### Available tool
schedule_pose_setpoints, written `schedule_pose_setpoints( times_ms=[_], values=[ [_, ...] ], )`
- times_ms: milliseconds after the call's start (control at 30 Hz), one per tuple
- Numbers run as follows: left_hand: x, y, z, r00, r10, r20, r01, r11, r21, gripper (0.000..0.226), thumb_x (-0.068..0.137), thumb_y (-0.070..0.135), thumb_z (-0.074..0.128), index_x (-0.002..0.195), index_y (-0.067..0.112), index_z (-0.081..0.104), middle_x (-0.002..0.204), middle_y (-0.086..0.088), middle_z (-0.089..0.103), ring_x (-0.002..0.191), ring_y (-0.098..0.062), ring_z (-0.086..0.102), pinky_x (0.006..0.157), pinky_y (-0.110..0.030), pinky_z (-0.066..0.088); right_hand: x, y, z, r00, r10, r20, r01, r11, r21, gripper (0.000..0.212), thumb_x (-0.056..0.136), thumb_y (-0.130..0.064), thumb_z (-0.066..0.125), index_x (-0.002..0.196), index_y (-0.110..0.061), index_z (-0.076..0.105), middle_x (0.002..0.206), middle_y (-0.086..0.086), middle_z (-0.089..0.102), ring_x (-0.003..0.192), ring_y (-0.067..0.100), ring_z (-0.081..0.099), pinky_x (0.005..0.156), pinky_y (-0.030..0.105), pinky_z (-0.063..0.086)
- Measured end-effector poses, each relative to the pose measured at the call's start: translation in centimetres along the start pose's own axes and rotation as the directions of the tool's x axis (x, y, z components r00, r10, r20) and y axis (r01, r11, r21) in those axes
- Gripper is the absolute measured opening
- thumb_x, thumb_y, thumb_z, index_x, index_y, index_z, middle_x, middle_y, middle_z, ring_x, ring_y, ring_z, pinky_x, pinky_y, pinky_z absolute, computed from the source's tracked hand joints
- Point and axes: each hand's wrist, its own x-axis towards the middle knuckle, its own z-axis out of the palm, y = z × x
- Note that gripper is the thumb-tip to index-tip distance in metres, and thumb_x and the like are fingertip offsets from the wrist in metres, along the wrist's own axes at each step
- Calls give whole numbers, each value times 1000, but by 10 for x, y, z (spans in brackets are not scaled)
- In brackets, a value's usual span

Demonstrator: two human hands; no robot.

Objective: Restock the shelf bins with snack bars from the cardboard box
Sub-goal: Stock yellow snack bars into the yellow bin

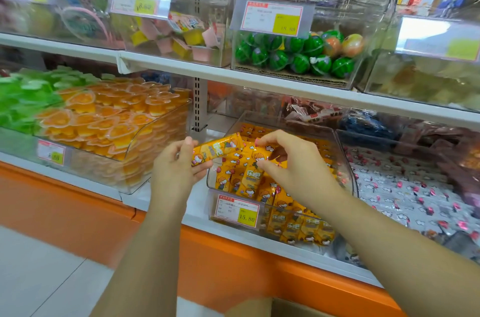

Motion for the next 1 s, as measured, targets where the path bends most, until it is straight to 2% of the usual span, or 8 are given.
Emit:
schedule_pose_setpoints(
  times_ms=[233, 367, 533, 633, 700, 800, 900, 1000],
  values=[
    [-2, 6, -3, 949, -245, 199, 301, 891, -341, 9, 90, 11, 60, 97, 15, 55, 92, -7, 65, 76, -13, 64, 61, -26, 58, -5, 4, 18, 983, -18, 183, 43, 990, -133, 24, 90, -18, 63, 113, -23, 64, 113, -8, 63, 101, 6, 55, 87, 18, 43],
    [-3, 5, -6, 933, -257, 252, 326, 898, -294, 13, 87, 11, 63, 96, 16, 57, 81, -2, 72, 80, -14, 69, 77, -34, 55, -7, 6, 18, 979, -9, 206, 49, 980, -193, 24, 91, -23, 61, 115, -24, 62, 115, -9, 61, 104, 7, 54, 89, 19, 44],
    [-3, 1, -6, 927, -234, 294, 289, 943, -163, 11, 86, 15, 65, 95, 15, 60, 96, -3, 67, 88, -10, 63, 73, -23, 49, -11, 8, 10, 965, 48, 258, -5, 986, -166, 39, 89, -40, 60, 127, -31, 55, 125, -15, 56, 118, 7, 46, 98, 28, 39],
    [-5, -2, -6, 894, -206, 398, 239, 970, -34, 14, 86, 13, 64, 99, 14, 59, 102, -4, 66, 91, -9, 63, 78, -22, 49, 0, -3, -4, 968, 194, 157, -226, 949, 221, 56, 83, -50, 60, 132, -28, 44, 120, -18, 53, 107, -4, 50, 86, 15, 39],
    [-7, -4, -4, 872, -190, 451, 181, 981, 65, 14, 88, 10, 63, 100, 15, 58, 102, -2, 66, 92, -10, 63, 81, -22, 50, 10, -10, -6, 970, 215, 113, -242, 899, 365, 41, 87, -39, 62, 123, -31, 45, 105, -19, 61, 91, -8, 56, 78, 12, 45],
    [-4, -6, -1, 888, -139, 439, 57, 979, 195, 13, 87, 14, 65, 98, 19, 59, 107, -4, 65, 92, -13, 64, 77, -21, 49, 21, -21, 1, 990, 140, -9, -128, 926, 355, 29, 86, -25, 67, 111, -28, 53, 98, -14, 65, 90, 2, 62, 85, 24, 51],
    [-3, -6, 0, 922, -18, 388, -122, 935, 333, 13, 87, 18, 67, 97, 22, 60, 102, 4, 65, 91, -7, 64, 72, -15, 44, 27, -25, 13, 986, 66, -155, -25, 967, 254, 34, 78, -25, 75, 102, -24, 51, 96, -15, 58, 84, 1, 55, 73, 14, 44],
    [-6, -6, 1, 922, 87, 376, -291, 798, 528, 17, 87, 21, 66, 103, 25, 61, 95, 12, 66, 92, -1, 59, 70, -11, 38, 30, -25, 25, 992, -22, -124, 37, 992, 121, 27, 76, -24, 77, 87, -20, 53, 85, -11, 53, 73, 3, 47, 63, 14, 37]
  ],
)
